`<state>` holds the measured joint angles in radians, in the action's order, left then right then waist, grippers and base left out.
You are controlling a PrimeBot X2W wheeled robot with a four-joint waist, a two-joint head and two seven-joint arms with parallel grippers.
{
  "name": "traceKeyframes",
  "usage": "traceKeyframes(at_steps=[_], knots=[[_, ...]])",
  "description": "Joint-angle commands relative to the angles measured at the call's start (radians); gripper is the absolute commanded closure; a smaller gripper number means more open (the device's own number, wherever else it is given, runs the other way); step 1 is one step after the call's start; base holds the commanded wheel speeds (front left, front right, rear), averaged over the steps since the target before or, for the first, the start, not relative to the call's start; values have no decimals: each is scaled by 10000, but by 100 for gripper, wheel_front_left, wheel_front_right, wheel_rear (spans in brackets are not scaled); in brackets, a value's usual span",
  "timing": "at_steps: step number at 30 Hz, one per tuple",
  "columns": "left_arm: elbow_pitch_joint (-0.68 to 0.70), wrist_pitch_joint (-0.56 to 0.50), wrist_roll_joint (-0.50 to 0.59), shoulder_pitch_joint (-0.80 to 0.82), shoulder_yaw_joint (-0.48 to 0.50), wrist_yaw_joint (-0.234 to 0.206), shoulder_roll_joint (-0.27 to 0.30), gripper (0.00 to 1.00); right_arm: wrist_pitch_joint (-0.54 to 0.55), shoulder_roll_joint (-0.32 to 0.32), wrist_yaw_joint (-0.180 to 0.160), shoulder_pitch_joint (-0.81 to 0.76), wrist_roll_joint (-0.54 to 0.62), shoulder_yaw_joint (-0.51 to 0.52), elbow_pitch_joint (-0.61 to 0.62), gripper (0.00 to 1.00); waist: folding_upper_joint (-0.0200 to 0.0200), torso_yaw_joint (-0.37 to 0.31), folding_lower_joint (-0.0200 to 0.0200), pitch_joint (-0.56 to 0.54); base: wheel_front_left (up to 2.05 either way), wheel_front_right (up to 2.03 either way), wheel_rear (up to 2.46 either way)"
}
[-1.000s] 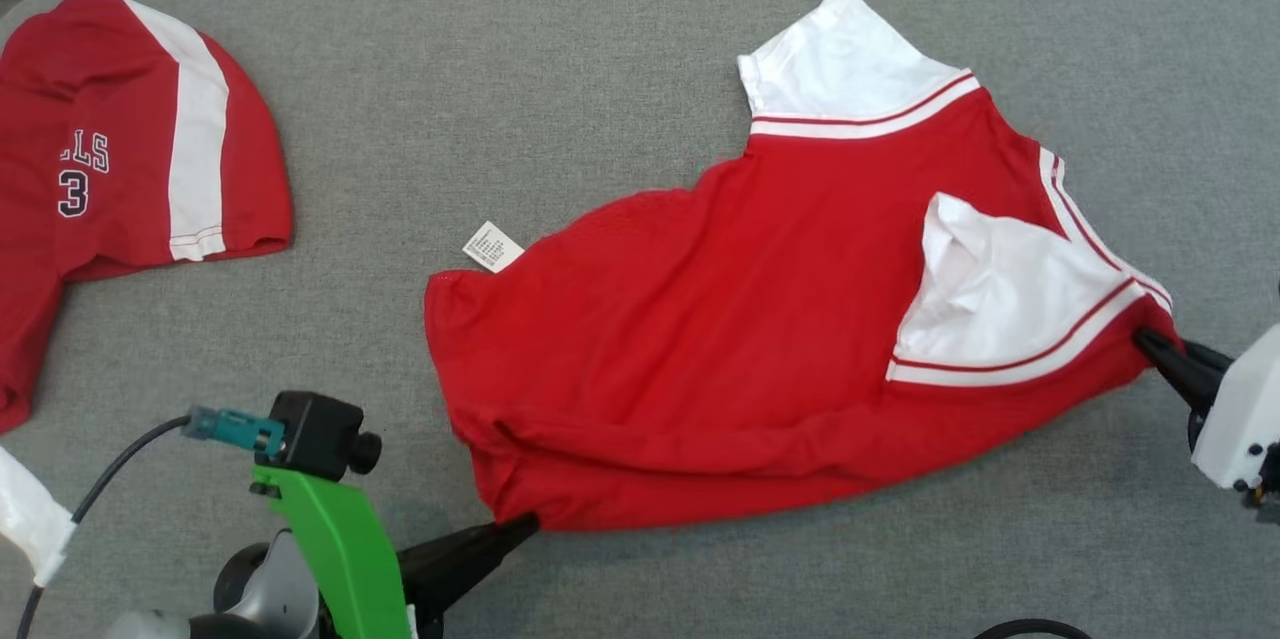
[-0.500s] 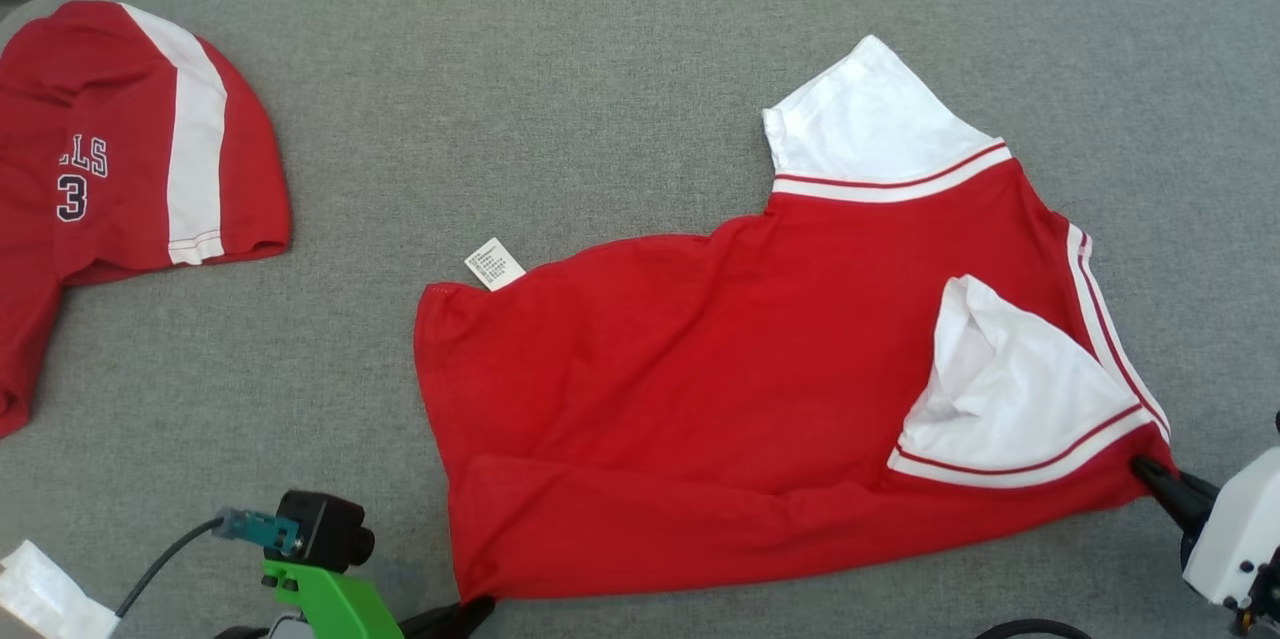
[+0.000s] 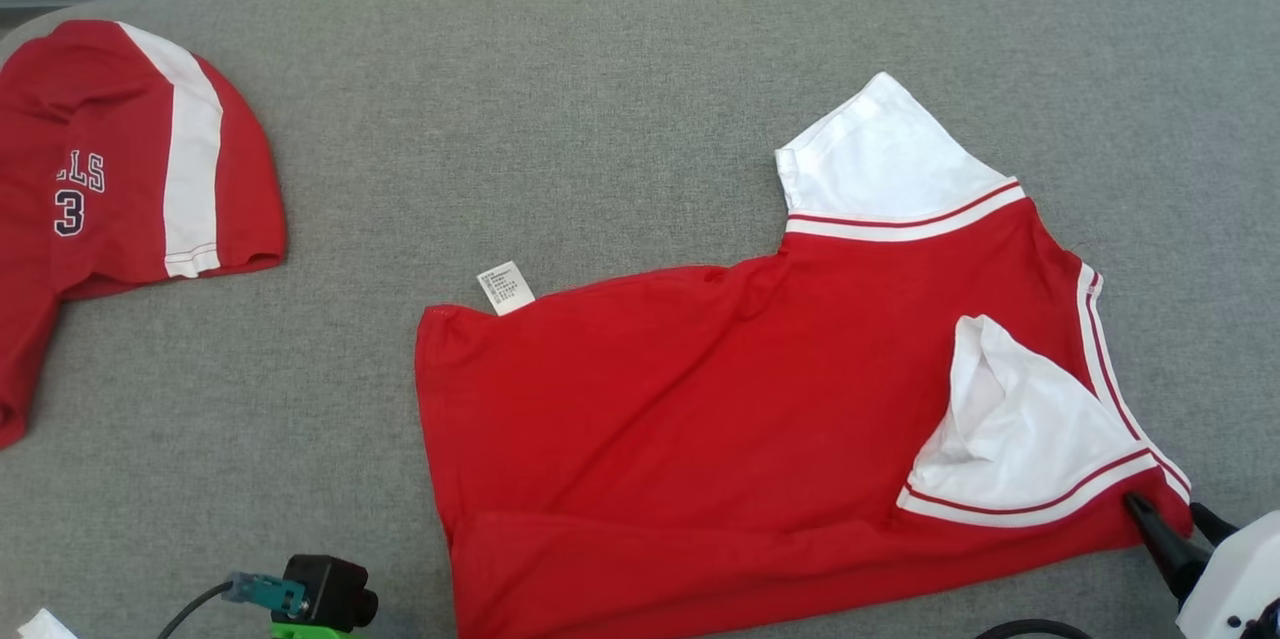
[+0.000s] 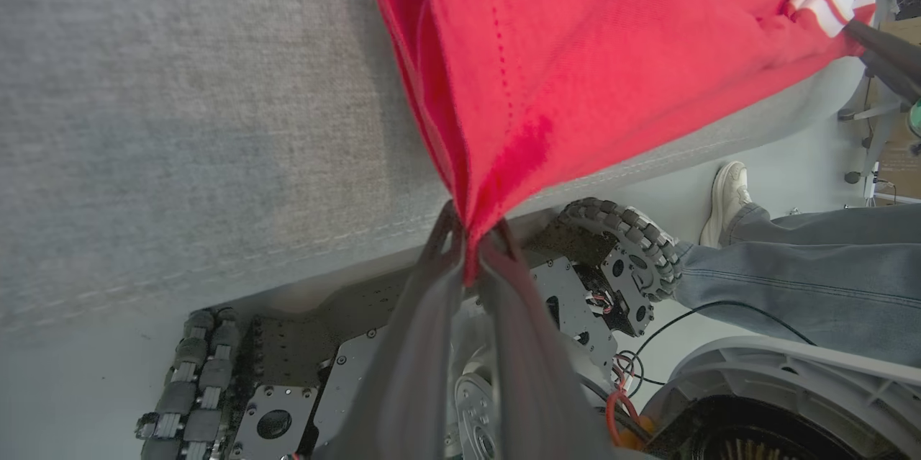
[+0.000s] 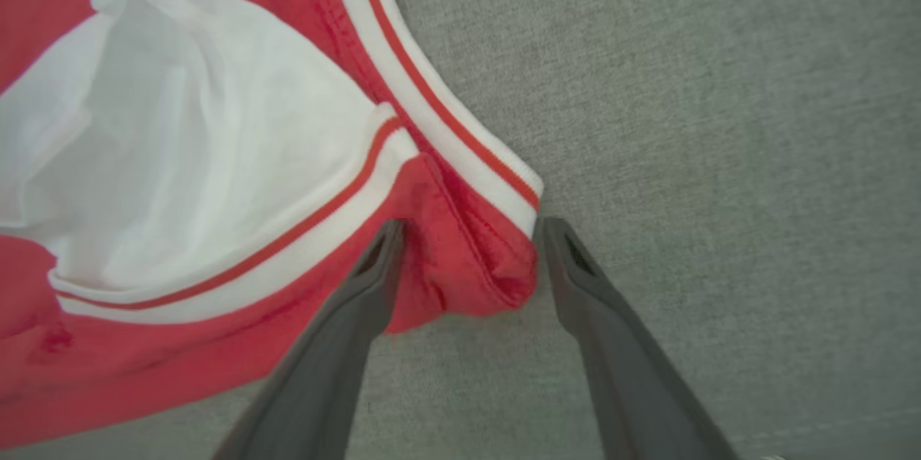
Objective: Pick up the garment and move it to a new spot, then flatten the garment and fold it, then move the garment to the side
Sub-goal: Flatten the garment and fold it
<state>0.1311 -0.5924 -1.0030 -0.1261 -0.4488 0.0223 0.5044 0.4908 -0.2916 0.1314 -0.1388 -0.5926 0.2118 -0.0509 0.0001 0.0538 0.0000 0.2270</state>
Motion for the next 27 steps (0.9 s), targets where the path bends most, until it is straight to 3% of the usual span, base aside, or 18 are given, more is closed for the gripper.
traceKeyframes(at_steps=[1, 2, 8, 16, 21, 27], knots=[[19, 42, 23, -212, 9, -54, 59, 5, -218, -6, -15, -10, 117, -53, -96, 0, -1, -16, 0, -14, 0, 0, 0], [59, 51, 37, -257, 7, -65, 82, 0, -329, -14, -15, 13, 135, -99, -167, 0, -1, -24, 0, -14, 0, 0, 0], [375, 273, 402, -400, 154, -343, 275, 0, -878, -246, -15, 39, 353, -248, -235, 0, -1, -59, 0, -61, 0, 0, 0], [1247, 1400, 1111, -56, 964, -1102, 246, 0, -1252, -868, -13, 463, 900, -327, 674, 0, -1, -65, 0, 74, 0, 0, 0], [1066, 1924, 1525, 1287, 1475, -1293, 49, 0, -645, -1260, -13, 2151, 1296, -1028, 1364, 0, -1, -79, 0, 690, 0, 0, 0], [-532, 1705, 1644, 3917, 1199, -913, -567, 0, 486, -1305, -15, 5240, 1930, -2466, 1001, 0, -1, 193, 0, 1717, 0, 0, 0]])
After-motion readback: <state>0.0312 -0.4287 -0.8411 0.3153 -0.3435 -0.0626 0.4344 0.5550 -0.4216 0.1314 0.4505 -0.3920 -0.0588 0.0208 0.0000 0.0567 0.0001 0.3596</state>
